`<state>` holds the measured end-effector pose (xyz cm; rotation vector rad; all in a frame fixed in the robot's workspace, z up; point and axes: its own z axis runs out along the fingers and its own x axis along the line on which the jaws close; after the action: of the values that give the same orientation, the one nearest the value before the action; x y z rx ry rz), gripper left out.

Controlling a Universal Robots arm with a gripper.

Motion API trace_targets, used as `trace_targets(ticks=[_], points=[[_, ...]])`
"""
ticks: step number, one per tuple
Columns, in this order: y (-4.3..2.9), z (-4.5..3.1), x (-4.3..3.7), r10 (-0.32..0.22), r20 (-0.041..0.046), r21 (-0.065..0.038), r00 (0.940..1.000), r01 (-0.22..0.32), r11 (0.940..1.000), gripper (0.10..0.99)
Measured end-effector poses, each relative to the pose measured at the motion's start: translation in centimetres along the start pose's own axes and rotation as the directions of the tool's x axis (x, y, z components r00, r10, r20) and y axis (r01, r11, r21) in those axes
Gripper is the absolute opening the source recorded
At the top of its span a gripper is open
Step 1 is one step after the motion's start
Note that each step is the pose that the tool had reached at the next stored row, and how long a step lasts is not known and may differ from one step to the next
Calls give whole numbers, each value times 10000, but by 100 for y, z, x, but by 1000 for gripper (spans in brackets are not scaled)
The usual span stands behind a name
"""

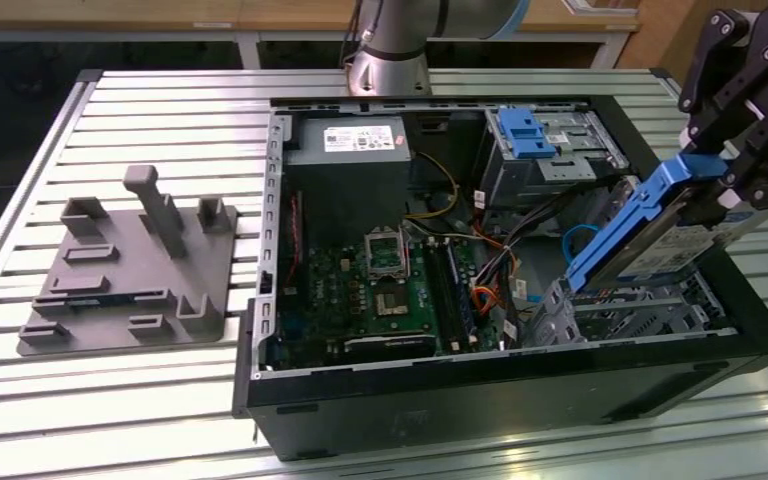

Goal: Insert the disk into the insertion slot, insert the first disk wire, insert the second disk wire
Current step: 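Insert the disk into the insertion slot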

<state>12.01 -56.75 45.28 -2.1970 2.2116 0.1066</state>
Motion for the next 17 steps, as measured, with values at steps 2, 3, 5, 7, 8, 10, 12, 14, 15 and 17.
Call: trace_targets(ticks=[2, 3, 5, 7, 8, 10, 12, 14, 15, 17], points=[[0, 7, 2, 0, 1, 0, 10000, 0, 10000, 365], [0, 11, 3, 0, 1, 0, 10000, 0, 10000, 365], [-1, 17, 5, 0, 1, 0, 10000, 0, 10000, 365], [-1, 24, 6, 0, 0, 0, 10000, 0, 10000, 365], [-2, 27, 7, 0, 1, 0, 10000, 0, 10000, 365], [-2, 33, 9, 0, 0, 0, 10000, 0, 10000, 365], [-3, 38, 11, 0, 0, 0, 10000, 0, 10000, 365], [-4, 44, 13, 0, 0, 0, 10000, 0, 10000, 365], [-5, 47, 15, 0, 0, 0, 10000, 0, 10000, 365], [-5, 51, 18, 0, 0, 0, 10000, 0, 10000, 365]])
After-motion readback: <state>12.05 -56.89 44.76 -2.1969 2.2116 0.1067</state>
